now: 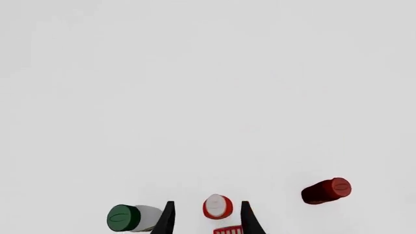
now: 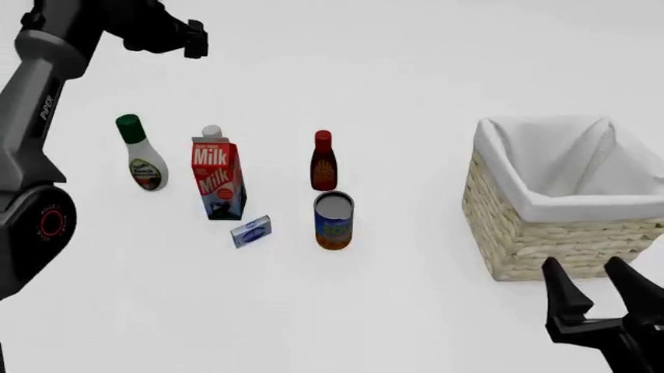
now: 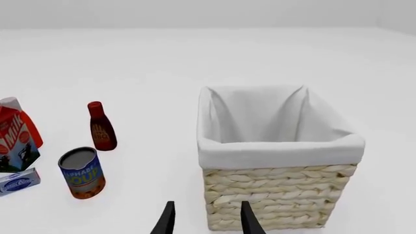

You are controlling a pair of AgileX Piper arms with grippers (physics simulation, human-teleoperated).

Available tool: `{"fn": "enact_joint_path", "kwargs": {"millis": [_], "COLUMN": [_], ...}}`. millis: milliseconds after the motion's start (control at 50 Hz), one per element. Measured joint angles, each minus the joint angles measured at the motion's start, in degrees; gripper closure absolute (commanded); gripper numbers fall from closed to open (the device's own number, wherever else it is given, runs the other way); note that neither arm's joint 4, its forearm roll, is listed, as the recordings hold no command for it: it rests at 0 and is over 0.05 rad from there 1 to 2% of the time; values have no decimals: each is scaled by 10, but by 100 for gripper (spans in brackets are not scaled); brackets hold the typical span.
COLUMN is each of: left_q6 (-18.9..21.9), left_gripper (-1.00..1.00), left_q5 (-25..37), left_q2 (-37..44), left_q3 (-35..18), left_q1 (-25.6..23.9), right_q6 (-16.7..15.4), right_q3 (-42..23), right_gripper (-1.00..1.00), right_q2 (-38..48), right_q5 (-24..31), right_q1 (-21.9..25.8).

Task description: Pick the ketchup and place it in the basket.

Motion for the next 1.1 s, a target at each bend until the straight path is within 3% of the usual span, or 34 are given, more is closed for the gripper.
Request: {"fn": "enact_joint_path", "kwargs": {"millis": [300,1100], "left_q6": [-6,-19], "left_gripper": [-100,-100], "left_q5": [-16,-98], "left_q2": [32,34], "left_q3": [-2,121], "left_q1": [-1,5], "right_q6": [4,7], "right_q3": [0,0], "right_gripper": [-100,-100], "right_q2": [30,72], "right_q5": [-22,-54], "right_q1": [2,4]}}
